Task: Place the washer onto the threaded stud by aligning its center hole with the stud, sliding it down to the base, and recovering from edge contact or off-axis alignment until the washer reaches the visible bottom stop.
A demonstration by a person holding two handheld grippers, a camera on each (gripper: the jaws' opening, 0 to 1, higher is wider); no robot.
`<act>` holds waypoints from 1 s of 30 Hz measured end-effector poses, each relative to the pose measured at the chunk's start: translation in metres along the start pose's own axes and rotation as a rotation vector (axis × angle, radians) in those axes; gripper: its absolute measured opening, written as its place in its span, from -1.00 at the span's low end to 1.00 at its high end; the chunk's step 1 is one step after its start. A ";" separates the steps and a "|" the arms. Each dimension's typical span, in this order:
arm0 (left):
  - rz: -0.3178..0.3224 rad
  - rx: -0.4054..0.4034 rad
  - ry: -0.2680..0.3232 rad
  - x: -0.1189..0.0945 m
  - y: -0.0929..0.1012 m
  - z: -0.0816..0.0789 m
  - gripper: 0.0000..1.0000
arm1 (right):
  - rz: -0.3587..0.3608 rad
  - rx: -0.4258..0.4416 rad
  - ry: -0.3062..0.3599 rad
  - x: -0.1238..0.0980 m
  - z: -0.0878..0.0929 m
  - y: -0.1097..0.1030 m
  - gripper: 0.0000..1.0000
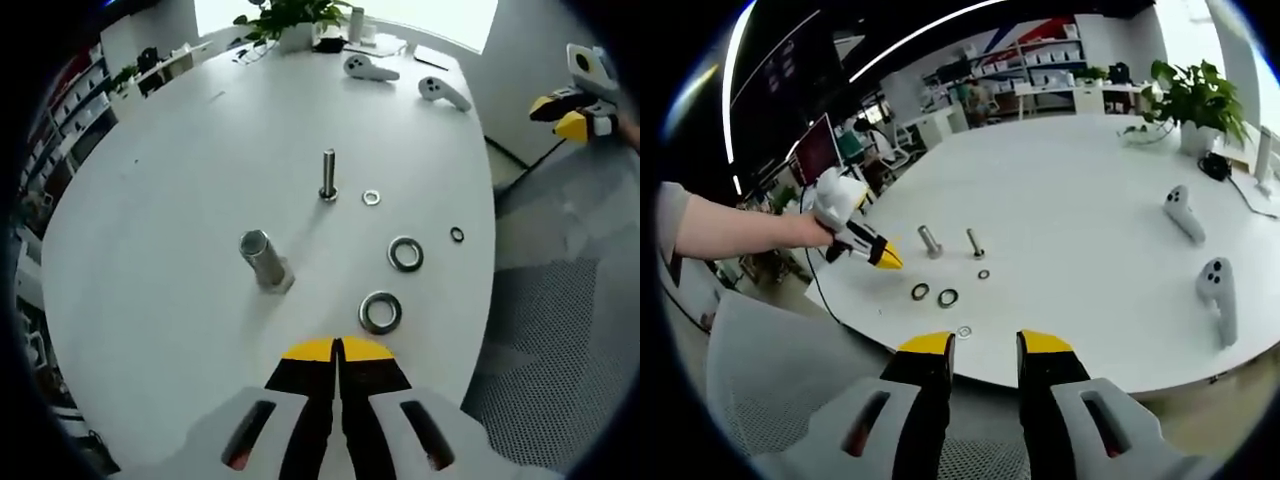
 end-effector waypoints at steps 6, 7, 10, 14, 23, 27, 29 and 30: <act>-0.004 -0.008 -0.005 -0.003 0.001 0.004 -1.00 | -0.003 -0.002 -0.002 0.000 0.000 -0.001 -0.45; -0.002 -0.011 -0.005 -0.003 0.001 0.004 -1.00 | -0.004 -0.002 -0.001 0.000 0.000 0.000 -0.45; 0.014 -0.002 -0.013 -0.004 0.008 0.006 -1.00 | -0.003 0.000 -0.001 0.000 0.000 0.000 -0.46; 0.052 0.062 -0.007 -0.004 0.021 0.009 -1.00 | -0.002 0.001 0.002 0.000 0.000 0.000 -0.46; 0.074 0.090 -0.056 0.000 0.040 0.032 -0.87 | -0.012 0.001 0.007 0.000 -0.002 -0.001 -0.46; 0.081 0.104 -0.067 -0.001 0.049 0.044 -0.79 | -0.015 0.005 0.011 0.000 -0.002 -0.001 -0.46; 0.081 0.109 -0.075 0.000 0.051 0.048 -0.71 | -0.015 0.007 0.011 0.000 -0.002 -0.001 -0.46; 0.085 0.111 -0.079 0.000 0.053 0.050 -0.68 | -0.015 0.008 0.012 0.000 -0.002 -0.001 -0.46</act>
Point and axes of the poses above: the point that each gripper's makers call its tool centre point, and the gripper's own axes: x roughly forward along the fingers, y roughly to its right, z roughly out of its underside, the point moved 2 cm from there along -x, roughly backward along the fingers, and after that the axes turned 1 degree about -y, right-handed, at the moved point
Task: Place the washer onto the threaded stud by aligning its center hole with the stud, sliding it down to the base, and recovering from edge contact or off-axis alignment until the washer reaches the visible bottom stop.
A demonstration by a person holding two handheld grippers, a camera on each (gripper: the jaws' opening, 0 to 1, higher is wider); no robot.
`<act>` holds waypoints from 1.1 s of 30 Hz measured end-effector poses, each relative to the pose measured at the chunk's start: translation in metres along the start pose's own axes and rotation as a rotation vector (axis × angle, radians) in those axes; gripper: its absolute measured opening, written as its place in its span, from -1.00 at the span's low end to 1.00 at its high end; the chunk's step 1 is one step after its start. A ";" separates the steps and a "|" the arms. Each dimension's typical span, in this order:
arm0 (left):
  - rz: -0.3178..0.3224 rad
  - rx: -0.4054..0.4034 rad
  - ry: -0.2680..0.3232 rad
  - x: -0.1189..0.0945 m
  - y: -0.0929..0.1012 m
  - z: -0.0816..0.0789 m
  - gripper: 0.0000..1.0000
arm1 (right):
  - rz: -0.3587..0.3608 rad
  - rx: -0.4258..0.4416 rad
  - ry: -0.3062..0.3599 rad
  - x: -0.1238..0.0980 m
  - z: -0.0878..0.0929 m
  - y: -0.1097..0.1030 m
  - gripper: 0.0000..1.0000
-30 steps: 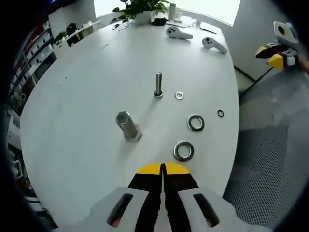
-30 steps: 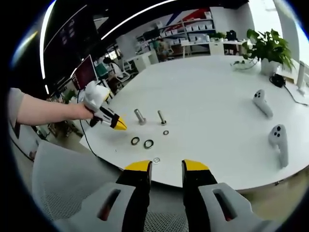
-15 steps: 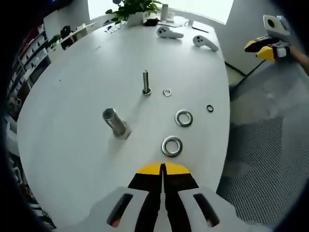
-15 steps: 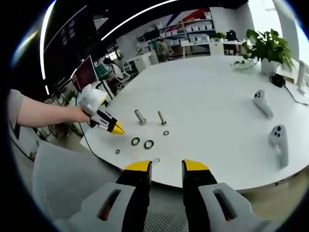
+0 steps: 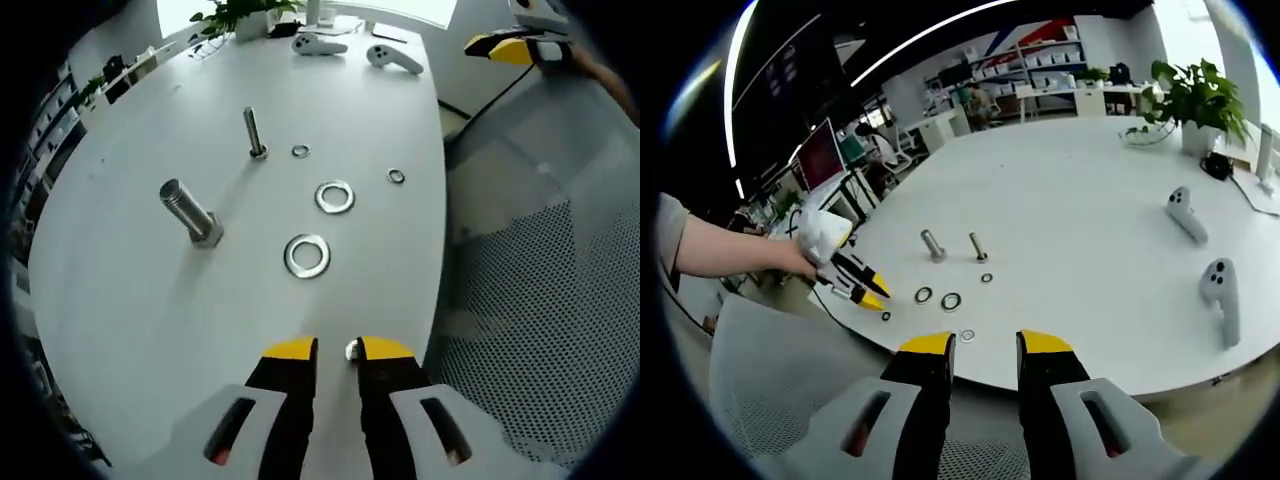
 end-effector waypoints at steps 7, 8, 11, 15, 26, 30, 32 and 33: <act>0.014 0.073 -0.046 0.006 0.015 0.009 -0.61 | 0.003 0.008 0.005 -0.001 0.000 0.001 -0.46; 0.015 0.076 -0.049 0.008 0.015 0.009 -0.61 | 0.004 0.008 0.006 -0.001 0.000 0.001 -0.46; -0.009 0.115 -0.062 0.010 0.015 0.011 -0.63 | 0.002 0.007 0.008 -0.001 -0.001 0.000 -0.46; -0.031 0.140 -0.070 0.013 0.013 0.013 -0.71 | 0.001 0.004 0.010 -0.001 -0.001 0.000 -0.46; -0.067 0.130 -0.073 0.014 -0.005 0.007 -0.86 | 0.006 0.014 0.022 -0.001 -0.003 0.001 -0.46; -0.049 0.124 -0.097 0.015 -0.005 0.004 -0.84 | 0.005 0.009 0.014 -0.001 -0.002 0.001 -0.46; -0.053 0.147 -0.100 0.015 -0.003 0.002 -0.81 | 0.006 0.009 0.012 -0.001 -0.002 0.001 -0.46; -0.056 0.145 -0.100 0.015 -0.004 0.001 -0.78 | 0.007 0.010 0.012 -0.001 -0.002 0.001 -0.46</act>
Point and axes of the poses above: the point that each gripper's makers call its tool centre point, and the gripper's own axes: x roughly forward along the fingers, y roughly to its right, z roughly out of its underside, the point moved 2 cm from there along -x, roughly backward along the fingers, and after that the axes turned 1 degree about -y, right-handed, at the moved point
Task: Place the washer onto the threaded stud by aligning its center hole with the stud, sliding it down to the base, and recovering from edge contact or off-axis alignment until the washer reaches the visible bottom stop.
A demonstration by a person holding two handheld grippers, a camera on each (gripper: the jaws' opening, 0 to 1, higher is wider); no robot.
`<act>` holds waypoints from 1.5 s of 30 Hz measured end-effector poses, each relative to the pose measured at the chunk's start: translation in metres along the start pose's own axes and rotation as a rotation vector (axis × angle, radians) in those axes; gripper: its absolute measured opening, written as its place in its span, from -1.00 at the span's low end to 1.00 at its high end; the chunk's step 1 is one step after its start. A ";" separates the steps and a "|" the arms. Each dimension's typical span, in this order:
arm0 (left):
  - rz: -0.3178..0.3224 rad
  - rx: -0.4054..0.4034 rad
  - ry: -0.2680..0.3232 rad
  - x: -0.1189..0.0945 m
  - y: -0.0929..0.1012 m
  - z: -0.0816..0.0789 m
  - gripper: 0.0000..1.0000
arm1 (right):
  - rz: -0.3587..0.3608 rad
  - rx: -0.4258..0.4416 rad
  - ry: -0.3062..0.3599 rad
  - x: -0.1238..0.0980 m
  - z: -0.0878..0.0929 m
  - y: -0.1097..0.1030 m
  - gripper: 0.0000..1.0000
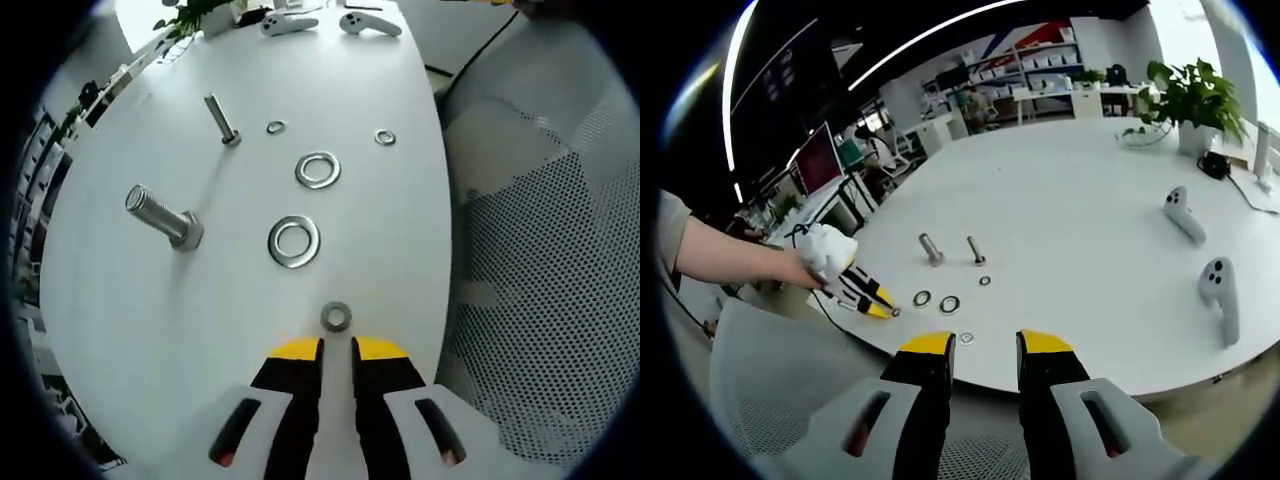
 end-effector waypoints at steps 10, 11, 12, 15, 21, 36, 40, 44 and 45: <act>-0.010 0.023 0.033 0.005 -0.001 -0.012 -0.69 | 0.009 0.005 -0.001 0.000 0.000 0.002 -0.46; -0.010 0.038 0.033 0.005 0.000 -0.013 -0.71 | 0.010 0.006 -0.002 0.000 0.000 0.002 -0.46; -0.007 0.062 0.030 0.005 0.002 -0.014 -0.74 | 0.012 0.006 -0.002 0.000 0.000 0.003 -0.46; -0.001 0.056 0.006 0.006 0.001 -0.015 -0.78 | 0.015 0.009 -0.002 0.000 0.000 0.003 -0.46; 0.009 0.047 -0.006 0.006 0.000 -0.014 -0.78 | 0.013 0.004 -0.006 0.000 0.000 0.002 -0.46; 0.042 0.138 -0.067 0.005 0.005 -0.013 -0.67 | 0.020 0.000 -0.009 0.000 0.001 0.003 -0.46; 0.035 0.152 -0.069 0.005 0.006 -0.013 -0.68 | 0.020 0.000 -0.005 0.000 0.001 0.003 -0.46; 0.033 0.150 -0.060 0.005 0.003 -0.012 -0.80 | 0.019 0.000 -0.009 0.000 0.001 0.003 -0.46; 0.034 0.152 -0.063 0.006 0.003 -0.012 -0.80 | 0.019 -0.002 -0.010 0.000 0.001 0.003 -0.46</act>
Point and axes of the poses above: the point that each gripper's makers call its tool centre point, and the gripper's own axes: x roughly forward along the fingers, y roughly to its right, z roughly out of its underside, the point moved 2 cm from there along -x, roughly backward along the fingers, and after that the axes turned 1 degree about -y, right-handed, at the moved point
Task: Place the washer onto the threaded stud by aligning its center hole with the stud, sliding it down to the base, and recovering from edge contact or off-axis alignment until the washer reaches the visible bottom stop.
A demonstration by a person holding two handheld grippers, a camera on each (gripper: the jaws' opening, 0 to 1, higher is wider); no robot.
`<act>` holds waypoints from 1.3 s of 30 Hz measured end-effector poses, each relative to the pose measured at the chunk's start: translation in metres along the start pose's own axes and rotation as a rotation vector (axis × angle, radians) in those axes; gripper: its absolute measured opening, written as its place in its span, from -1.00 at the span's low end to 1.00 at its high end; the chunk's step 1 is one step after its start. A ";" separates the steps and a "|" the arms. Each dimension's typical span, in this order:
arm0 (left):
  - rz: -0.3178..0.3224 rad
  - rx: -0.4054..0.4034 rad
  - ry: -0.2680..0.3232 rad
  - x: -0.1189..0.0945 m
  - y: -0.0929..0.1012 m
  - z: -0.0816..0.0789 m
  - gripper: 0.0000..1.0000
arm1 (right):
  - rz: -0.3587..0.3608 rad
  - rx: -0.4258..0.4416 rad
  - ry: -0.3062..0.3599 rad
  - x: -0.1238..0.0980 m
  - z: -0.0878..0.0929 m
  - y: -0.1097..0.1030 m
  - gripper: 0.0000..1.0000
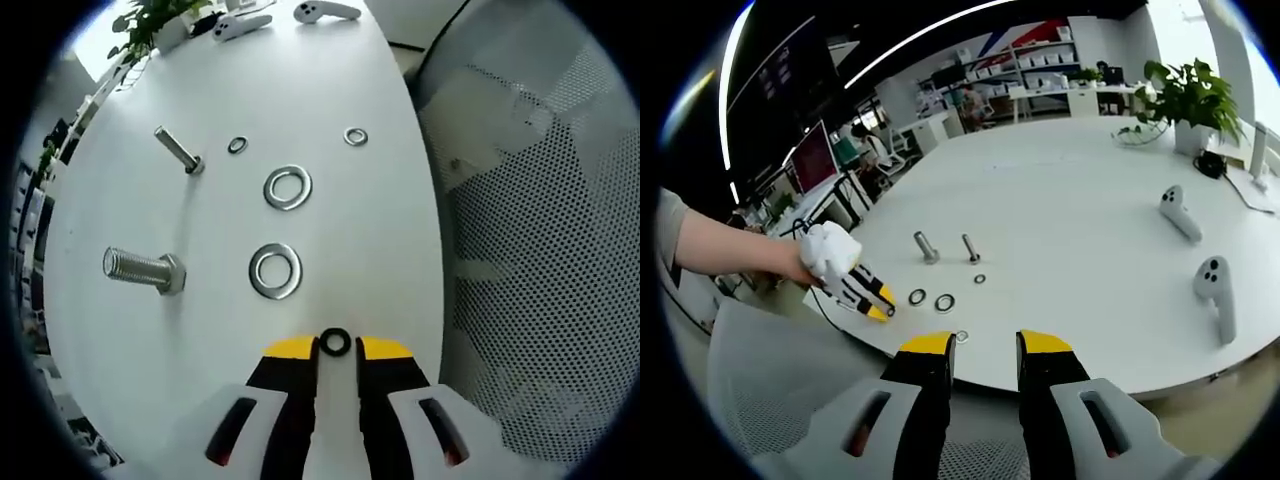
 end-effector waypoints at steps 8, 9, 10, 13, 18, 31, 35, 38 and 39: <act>-0.008 -0.053 0.010 0.001 -0.001 0.000 -0.82 | -0.004 0.000 -0.004 0.000 0.001 0.000 -0.47; -0.012 -0.073 0.016 0.001 -0.001 0.000 -0.82 | -0.004 -0.001 -0.006 0.000 0.001 0.000 -0.47; -0.016 -0.087 0.025 0.001 -0.002 0.000 -0.82 | -0.004 -0.001 -0.008 0.000 0.001 0.000 -0.47; -0.021 -0.137 0.054 0.000 -0.001 0.000 -0.82 | -0.003 0.000 -0.011 0.000 0.002 0.000 -0.47; -0.046 -0.181 0.082 0.000 0.000 0.000 -0.82 | -0.006 -0.002 -0.010 0.000 0.002 0.000 -0.48; -0.050 -0.315 0.152 -0.010 -0.008 0.001 -0.83 | -0.016 -0.006 -0.020 0.001 0.003 -0.002 -0.48; -0.064 -0.309 0.188 -0.026 -0.016 -0.011 -0.83 | -0.015 -0.006 -0.022 0.001 0.003 -0.002 -0.48; -0.077 -0.286 0.209 -0.035 -0.023 -0.021 -0.83 | -0.015 -0.005 -0.024 0.001 0.004 -0.002 -0.48; -0.084 -0.279 0.218 -0.039 -0.027 -0.025 -0.83 | -0.015 -0.005 -0.023 0.001 0.004 -0.002 -0.48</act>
Point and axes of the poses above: the point that each gripper's makers call its tool centre point, and the gripper's own axes: x roughly forward along the fingers, y roughly to its right, z roughly out of its underside, the point moved 2 cm from there along -x, roughly backward along the fingers, and after that the axes turned 1 degree about -y, right-handed, at the moved point
